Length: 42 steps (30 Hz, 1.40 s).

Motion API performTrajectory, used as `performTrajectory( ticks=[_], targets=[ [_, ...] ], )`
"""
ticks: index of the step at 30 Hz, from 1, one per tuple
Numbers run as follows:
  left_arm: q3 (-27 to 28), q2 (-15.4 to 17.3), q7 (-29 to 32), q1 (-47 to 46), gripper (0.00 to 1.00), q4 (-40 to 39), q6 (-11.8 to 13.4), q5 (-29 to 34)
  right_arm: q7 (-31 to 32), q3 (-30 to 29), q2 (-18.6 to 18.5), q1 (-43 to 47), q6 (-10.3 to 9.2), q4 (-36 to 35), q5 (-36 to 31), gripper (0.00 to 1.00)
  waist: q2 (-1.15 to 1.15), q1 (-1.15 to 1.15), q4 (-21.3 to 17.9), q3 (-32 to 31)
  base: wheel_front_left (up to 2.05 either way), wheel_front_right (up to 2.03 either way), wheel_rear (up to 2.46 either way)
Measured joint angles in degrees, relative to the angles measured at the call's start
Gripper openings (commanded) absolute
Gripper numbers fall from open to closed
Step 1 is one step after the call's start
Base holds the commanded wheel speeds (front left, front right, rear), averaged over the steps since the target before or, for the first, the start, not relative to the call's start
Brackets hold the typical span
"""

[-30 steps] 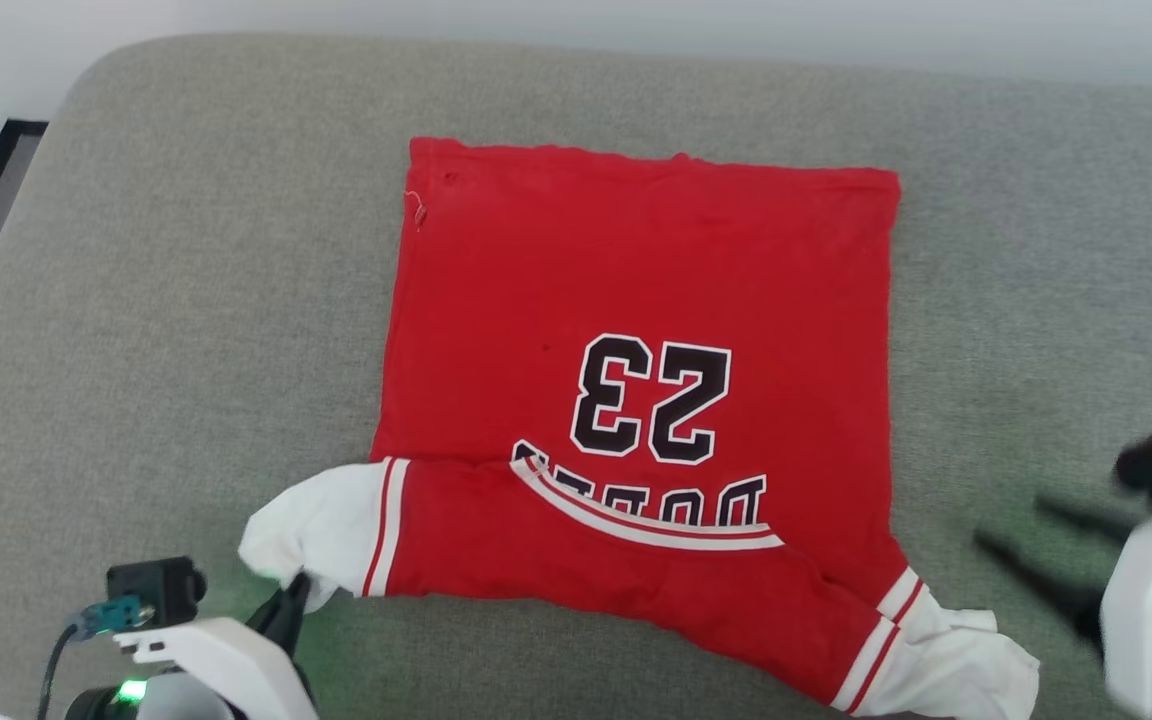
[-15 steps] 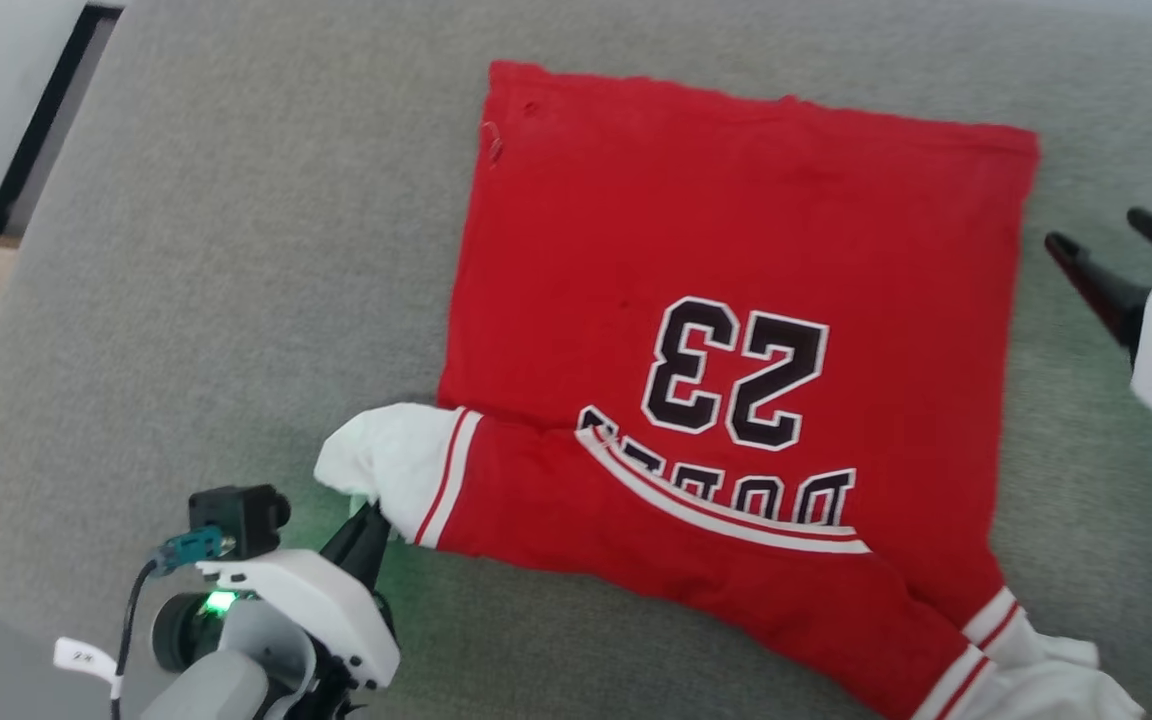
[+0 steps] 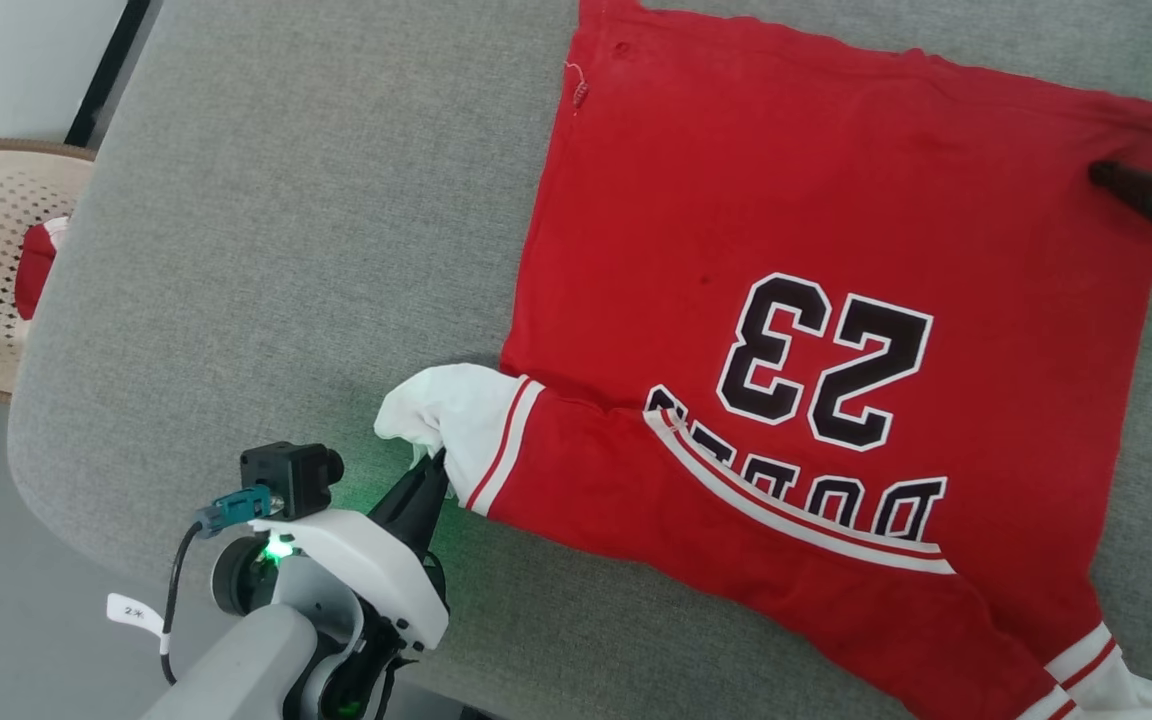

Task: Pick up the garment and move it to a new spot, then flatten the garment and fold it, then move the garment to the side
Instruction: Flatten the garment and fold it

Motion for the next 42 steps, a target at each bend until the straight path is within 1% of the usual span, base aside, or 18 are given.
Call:
performTrajectory(
  ticks=[3,4,5,10,14,18,20,24,27,30,34,38,42],
  targets=[
    [-0.2,-0.5,-0.2,-0.6,0.0,1.0,-0.6,0.0,2.6,1.6,0.5,-2.4,-0.01,3.5,-0.4,1.0,0.0,0.0,0.7,0.4,0.0,0.0,0.0],
    [-0.2,-0.6,-0.3,-0.6,0.0,1.3,-0.7,0.0,3.0,2.3,0.5,-2.9,-0.02,4.1,-0.4,0.71,0.0,0.0,0.8,0.4,0.0,0.0,0.0],
    [-0.2,-0.8,-0.4,-0.7,0.0,1.6,-0.8,0.0,3.4,3.9,0.4,-3.2,-0.04,4.1,-0.6,0.0,0.0,0.0,0.8,0.4,0.0,0.0,0.0],
    [-0.2,-1.2,-0.7,-0.9,0.0,2.8,-1.5,-0.4,3.5,8.2,-0.4,-3.2,-0.01,3.7,1.0,0.0,0.0,0.0,0.4,-0.2,0.0,0.0,0.0],
    [-0.1,-0.7,-0.9,-0.9,0.0,3.5,-1.7,-0.5,3.7,11.3,-2.4,-2.1,0.0,1.0,4.0,0.0,0.0,0.0,-0.6,-0.9,0.0,0.0,0.0],
    [0.4,0.5,-1.0,-0.7,0.0,3.6,-1.6,-0.5,4.1,14.5,-5.6,0.5,0.0,-4.7,7.6,0.0,0.0,0.0,-2.2,-1.7,0.0,0.0,0.0],
    [0.8,1.1,-1.0,-0.5,0.0,3.6,-1.2,-0.7,4.1,15.7,-7.4,2.2,0.0,-8.3,9.6,0.0,0.0,0.0,-3.2,-2.2,0.0,0.0,0.0],
    [1.4,2.5,-1.0,-0.3,0.0,3.2,-0.5,-0.9,4.5,16.5,-11.0,7.2,0.0,-16.0,13.3,0.0,0.0,0.0,-5.3,-3.0,0.0,0.0,0.0],
    [2.0,3.8,-0.7,0.1,0.0,2.5,0.2,-1.0,5.5,15.8,-12.8,11.8,0.0,-22.3,15.7,0.0,0.0,0.0,-7.1,-3.6,0.0,0.0,0.0],
    [2.4,5.3,-0.4,0.5,0.0,1.7,0.9,-1.0,6.5,13.8,-14.2,16.9,0.0,-28.5,16.7,0.0,0.0,0.0,-9.0,-4.1,0.0,0.0,0.0],
    [2.9,6.5,0.2,0.6,0.0,0.4,1.9,-1.1,7.2,9.6,-14.7,25.2,0.0,-36.1,17.1,0.0,0.0,0.0,-11.4,-4.5,0.0,0.0,0.0],
    [3.2,7.4,0.6,0.6,0.0,-0.8,2.5,-1.2,8.1,4.3,-12.9,34.9,0.0,-42.9,16.0,0.0,0.0,0.0,-13.5,-4.8,0.0,0.0,0.0],
    [3.3,7.8,1.1,0.5,0.0,-1.7,3.0,-1.2,9.5,-0.8,-9.1,44.6,0.0,-48.6,13.9,0.0,0.0,0.0,-14.5,-4.8,0.0,0.0,0.0]
  ],
)
